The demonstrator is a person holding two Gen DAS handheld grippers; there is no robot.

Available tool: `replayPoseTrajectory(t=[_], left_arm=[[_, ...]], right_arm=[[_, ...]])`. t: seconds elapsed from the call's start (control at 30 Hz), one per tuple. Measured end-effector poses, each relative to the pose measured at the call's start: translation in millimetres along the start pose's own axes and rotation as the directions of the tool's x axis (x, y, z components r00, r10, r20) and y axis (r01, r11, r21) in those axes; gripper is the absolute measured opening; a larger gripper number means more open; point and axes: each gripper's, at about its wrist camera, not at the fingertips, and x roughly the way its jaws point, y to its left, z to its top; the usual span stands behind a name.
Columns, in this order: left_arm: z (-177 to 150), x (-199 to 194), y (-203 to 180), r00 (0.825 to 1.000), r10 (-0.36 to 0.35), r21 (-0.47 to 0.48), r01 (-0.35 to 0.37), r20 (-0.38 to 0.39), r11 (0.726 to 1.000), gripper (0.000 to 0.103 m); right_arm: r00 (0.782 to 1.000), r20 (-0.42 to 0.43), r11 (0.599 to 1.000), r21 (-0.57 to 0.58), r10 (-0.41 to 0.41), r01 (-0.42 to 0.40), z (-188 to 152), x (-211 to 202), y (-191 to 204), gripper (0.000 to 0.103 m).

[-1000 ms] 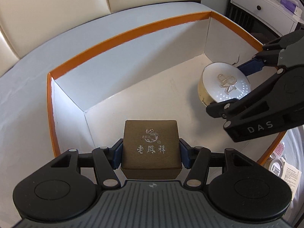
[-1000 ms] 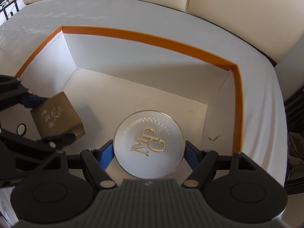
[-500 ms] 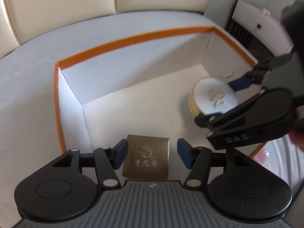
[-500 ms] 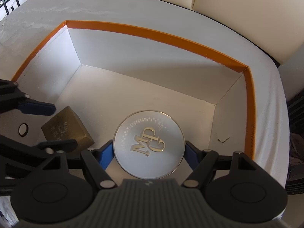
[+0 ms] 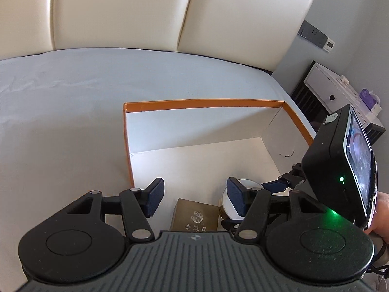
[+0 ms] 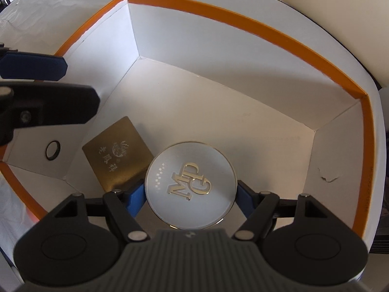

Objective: Organize rigid objects
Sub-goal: 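Lower and release the gold box with the left while the right releases the compact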

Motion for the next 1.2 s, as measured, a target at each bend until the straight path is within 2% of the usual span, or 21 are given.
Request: replayPoseTrajectory(t=[0.1, 0.3, 0.67, 0.87, 1.0, 1.2], left_arm=[[-2, 4, -3, 1.000, 0.011, -0.001, -0.011, -0.003, 1.000, 0.067], [-5, 4, 0, 1.000, 0.019, 0.001, -0.019, -0.010, 1.000, 0.067], [-7, 7, -7, 1.000, 0.019, 0.025, -0.019, -0.021, 1.000, 0.067], [-8, 5, -11, 1.000, 0.026, 0.035, -0.025, -0.014, 0.999, 0.068], [-7, 3, -10, 0.999, 0.032, 0.024, -0.032, -0.010, 0.999, 0.068], [-9, -2, -11, 0.999, 0.038, 0.013, -0.038, -0.002, 0.999, 0.068]], right_arm=[[1.000, -0.009, 1.000, -0.007, 0.023, -0.023, 4, 1, 9, 0.075], [0.992, -0.054, 0.992, 0.053, 0.118, -0.115, 11, 4, 13, 0.075], [0.991, -0.100, 0.991, 0.111, 0.092, -0.081, 9, 0, 8, 0.075], [0.988, -0.103, 0.981, 0.164, 0.117, -0.099, 6, -7, 2, 0.076], [0.989, -0.067, 0.980, 0.160, 0.133, -0.121, 3, -6, -8, 0.084], [0.996, -0.021, 0.988, 0.127, 0.087, -0.084, -2, -26, 0, 0.084]])
